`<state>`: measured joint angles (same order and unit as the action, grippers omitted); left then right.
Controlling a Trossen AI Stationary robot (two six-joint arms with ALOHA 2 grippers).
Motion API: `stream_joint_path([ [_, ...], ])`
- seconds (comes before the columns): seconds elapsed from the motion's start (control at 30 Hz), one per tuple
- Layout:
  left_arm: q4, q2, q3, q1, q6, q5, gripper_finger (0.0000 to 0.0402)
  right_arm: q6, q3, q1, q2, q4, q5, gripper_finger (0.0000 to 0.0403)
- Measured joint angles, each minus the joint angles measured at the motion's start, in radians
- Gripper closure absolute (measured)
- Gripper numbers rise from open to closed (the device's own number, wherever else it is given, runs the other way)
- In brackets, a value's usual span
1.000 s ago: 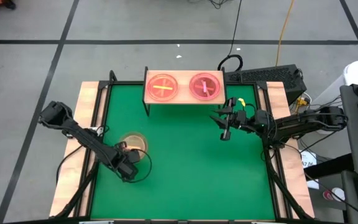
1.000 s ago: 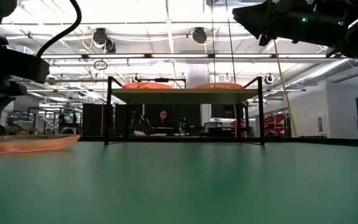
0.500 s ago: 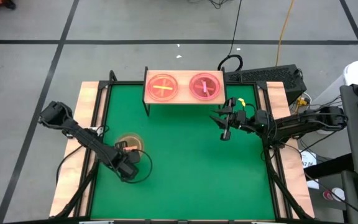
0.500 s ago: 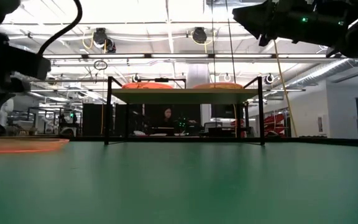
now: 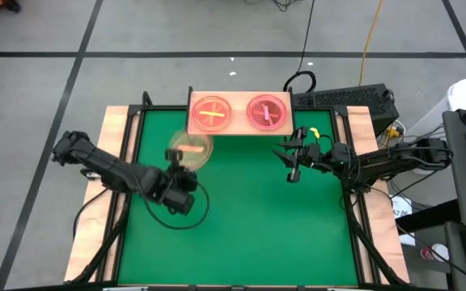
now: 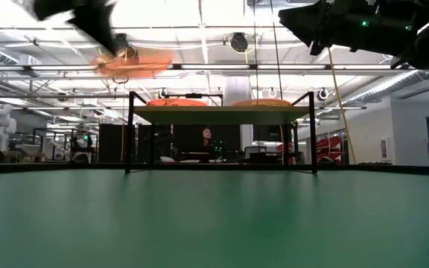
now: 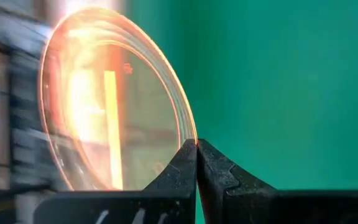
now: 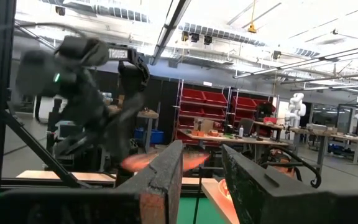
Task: Place and stack plates onto a shelf
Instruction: Stack the orange plate on top of the orange plate on the shelf
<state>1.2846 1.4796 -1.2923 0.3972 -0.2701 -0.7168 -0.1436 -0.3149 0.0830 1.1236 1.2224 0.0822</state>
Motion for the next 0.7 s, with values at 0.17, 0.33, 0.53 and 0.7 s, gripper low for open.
stream_joint_path([
  [0.17,-0.085,-0.001,-0.097,-0.110,0.342,-0.248,0.0400,0.000,0.000,0.000,0.000,0.000,0.000,0.0307],
  [0.33,-0.282,-0.001,-0.106,-0.268,0.639,-0.186,0.0400,0.000,0.000,0.000,0.000,0.000,-0.003,0.0307],
  [0.53,-0.431,0.000,-0.106,-0.490,0.870,0.118,0.0395,0.001,0.000,0.000,0.000,-0.001,-0.004,0.0307],
  [0.7,-0.460,0.000,-0.106,-0.655,0.897,0.330,0.0394,0.001,0.000,0.000,0.000,-0.001,-0.004,0.0307],
])
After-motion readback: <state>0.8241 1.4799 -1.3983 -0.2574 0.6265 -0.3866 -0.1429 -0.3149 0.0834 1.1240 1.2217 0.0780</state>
